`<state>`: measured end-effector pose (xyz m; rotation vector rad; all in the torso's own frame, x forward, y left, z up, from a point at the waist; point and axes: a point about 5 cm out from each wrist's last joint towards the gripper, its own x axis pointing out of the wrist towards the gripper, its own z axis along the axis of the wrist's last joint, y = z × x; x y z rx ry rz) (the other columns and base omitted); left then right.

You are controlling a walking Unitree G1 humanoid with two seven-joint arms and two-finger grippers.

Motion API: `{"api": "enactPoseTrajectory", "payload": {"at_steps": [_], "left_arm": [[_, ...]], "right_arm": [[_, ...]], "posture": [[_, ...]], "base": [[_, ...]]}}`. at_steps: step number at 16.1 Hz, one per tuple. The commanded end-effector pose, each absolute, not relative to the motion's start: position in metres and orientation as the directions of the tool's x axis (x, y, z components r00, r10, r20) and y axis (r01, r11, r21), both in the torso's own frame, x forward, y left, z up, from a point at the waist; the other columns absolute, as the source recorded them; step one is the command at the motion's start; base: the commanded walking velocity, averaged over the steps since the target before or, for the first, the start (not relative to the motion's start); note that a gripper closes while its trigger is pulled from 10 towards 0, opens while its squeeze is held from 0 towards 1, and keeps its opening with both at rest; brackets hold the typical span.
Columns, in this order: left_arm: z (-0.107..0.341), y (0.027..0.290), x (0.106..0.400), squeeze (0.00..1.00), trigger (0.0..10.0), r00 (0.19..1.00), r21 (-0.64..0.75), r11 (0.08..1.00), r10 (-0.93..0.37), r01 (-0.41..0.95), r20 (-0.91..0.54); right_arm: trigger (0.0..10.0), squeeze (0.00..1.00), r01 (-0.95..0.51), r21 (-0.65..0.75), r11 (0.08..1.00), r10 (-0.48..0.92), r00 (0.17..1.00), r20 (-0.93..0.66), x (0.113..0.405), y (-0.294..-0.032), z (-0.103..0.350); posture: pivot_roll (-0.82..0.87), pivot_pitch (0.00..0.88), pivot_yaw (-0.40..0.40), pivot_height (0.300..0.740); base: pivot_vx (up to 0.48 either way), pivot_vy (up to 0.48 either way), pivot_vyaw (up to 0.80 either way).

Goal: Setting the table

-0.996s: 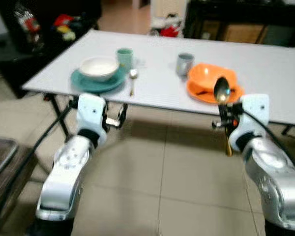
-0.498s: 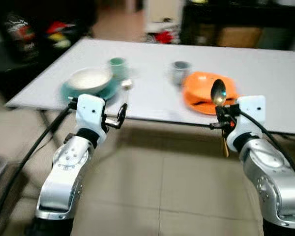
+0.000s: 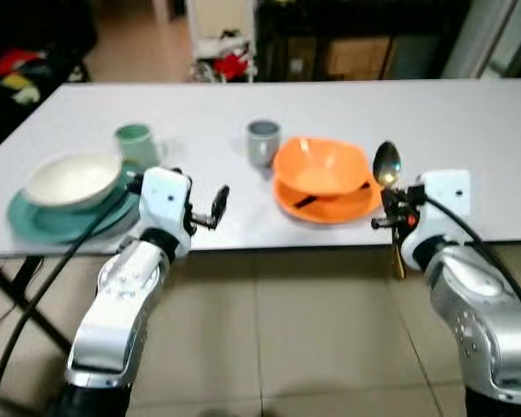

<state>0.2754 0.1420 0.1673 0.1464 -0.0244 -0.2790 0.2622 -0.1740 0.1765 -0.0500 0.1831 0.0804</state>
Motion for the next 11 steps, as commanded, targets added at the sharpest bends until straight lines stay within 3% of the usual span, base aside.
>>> {"api": "enactPoseTrajectory", "payload": {"at_steps": [1, 11], "left_arm": [[0.1709, 0.1364, 0.2758, 0.0, 10.0, 0.956, 0.149, 0.946, -0.294, 0.289, 0.017], [0.1714, 0.1367, 0.2769, 0.0, 10.0, 0.955, 0.153, 0.945, -0.296, 0.291, 0.013]], "right_arm": [[10.0, 0.0, -0.081, -0.057, 0.995, 0.07, 0.98, -0.185, 0.2618, -0.18, 0.1795], [10.0, 0.0, -0.201, -0.063, 0.978, 0.184, 0.961, -0.208, 0.2695, -0.1722, 0.1874]], "posture": [[0.06, 0.0, 0.028, 0.74], [0.06, 0.0, 0.03, 0.74]], "base": [[0.371, 0.0, 0.0], [0.37, 0.0, 0.0]]}}
